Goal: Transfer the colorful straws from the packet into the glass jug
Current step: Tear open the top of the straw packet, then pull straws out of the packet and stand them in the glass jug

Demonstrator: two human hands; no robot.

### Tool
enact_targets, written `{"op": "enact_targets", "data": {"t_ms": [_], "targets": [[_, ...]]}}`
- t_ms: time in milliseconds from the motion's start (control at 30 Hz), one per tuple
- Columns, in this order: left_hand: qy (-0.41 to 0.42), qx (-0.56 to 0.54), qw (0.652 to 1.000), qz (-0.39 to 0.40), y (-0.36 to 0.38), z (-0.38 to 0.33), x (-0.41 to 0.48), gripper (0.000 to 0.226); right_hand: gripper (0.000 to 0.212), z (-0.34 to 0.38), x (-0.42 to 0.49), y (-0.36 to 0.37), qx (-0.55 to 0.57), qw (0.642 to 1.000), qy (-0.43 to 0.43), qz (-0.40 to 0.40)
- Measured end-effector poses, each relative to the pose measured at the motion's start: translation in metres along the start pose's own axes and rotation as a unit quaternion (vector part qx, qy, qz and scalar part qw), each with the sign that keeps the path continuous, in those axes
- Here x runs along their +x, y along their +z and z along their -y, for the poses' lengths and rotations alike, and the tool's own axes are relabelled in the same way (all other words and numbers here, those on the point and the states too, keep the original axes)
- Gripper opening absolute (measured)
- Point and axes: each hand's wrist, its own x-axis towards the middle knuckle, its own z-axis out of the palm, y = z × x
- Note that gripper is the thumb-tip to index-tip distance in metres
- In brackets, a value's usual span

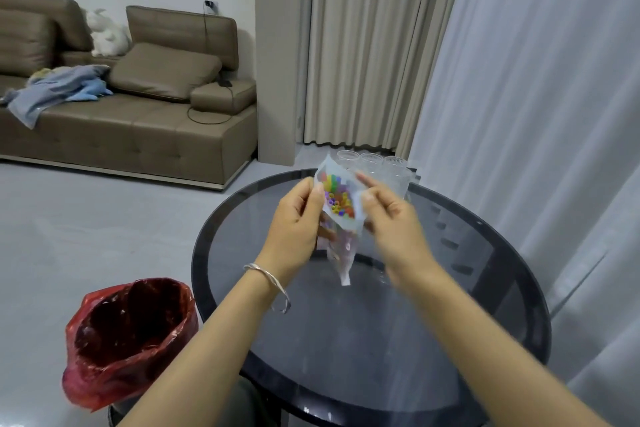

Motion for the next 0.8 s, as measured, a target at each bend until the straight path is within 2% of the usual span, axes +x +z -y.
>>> {"op": "enact_targets", "data": {"t_ms": [67, 133, 233, 267, 300, 367, 400, 433, 467, 533, 567, 600, 733, 800], "targets": [[-0.017, -0.018, 1.0, 0.019, 0.0, 0.0, 0.005, 0.032, 0.025, 0.007, 0.009, -0.019, -0.05, 0.999, 0.007, 0.005], [-0.058, -0.004, 0.997, 0.057, 0.005, 0.001, 0.008, 0.034, 0.022, 0.008, 0.015, -0.029, -0.127, 0.991, -0.021, 0.023], [-0.184, -0.043, 0.975, 0.119, 0.01, 0.006, 0.014, 0.038, 0.02, 0.009, 0.024, -0.038, -0.249, 0.965, -0.083, 0.024], [-0.249, -0.085, 0.953, 0.15, 0.008, 0.01, 0.018, 0.049, 0.019, 0.01, 0.028, -0.042, -0.291, 0.95, -0.113, 0.029], [-0.321, -0.155, 0.917, 0.182, 0.005, 0.014, 0.022, 0.066, 0.018, 0.011, 0.033, -0.047, -0.33, 0.932, -0.148, 0.035], [-0.416, -0.361, 0.807, 0.214, 0.003, 0.025, 0.03, 0.1, 0.014, 0.013, 0.038, -0.052, -0.403, 0.886, -0.225, 0.049], [-0.437, -0.444, 0.752, 0.214, 0.004, 0.03, 0.032, 0.109, 0.014, 0.012, 0.038, -0.052, -0.438, 0.857, -0.266, 0.056], [-0.439, -0.495, 0.719, 0.214, 0.006, 0.035, 0.035, 0.11, 0.013, 0.011, 0.039, -0.05, -0.47, 0.824, -0.309, 0.066], [-0.428, -0.522, 0.705, 0.219, 0.009, 0.04, 0.038, 0.105, 0.012, 0.008, 0.04, -0.048, -0.502, 0.786, -0.354, 0.076], [-0.395, -0.555, 0.7, 0.216, 0.016, 0.047, 0.044, 0.087, 0.007, 0.003, 0.043, -0.049, -0.553, 0.7, -0.444, 0.088], [-0.385, -0.566, 0.699, 0.209, 0.018, 0.05, 0.047, 0.082, 0.004, -0.001, 0.045, -0.052, -0.565, 0.67, -0.474, 0.088], [-0.38, -0.571, 0.698, 0.203, 0.02, 0.052, 0.051, 0.082, 0.003, -0.006, 0.047, -0.056, -0.566, 0.657, -0.492, 0.079], [-0.371, -0.552, 0.719, 0.2, 0.02, 0.057, 0.064, 0.099, 0.021, -0.027, 0.046, -0.072, -0.518, 0.694, -0.499, -0.022], [-0.368, -0.546, 0.731, 0.181, 0.024, 0.057, 0.07, 0.1, 0.011, -0.04, 0.045, -0.076, -0.511, 0.704, -0.489, -0.06]]}}
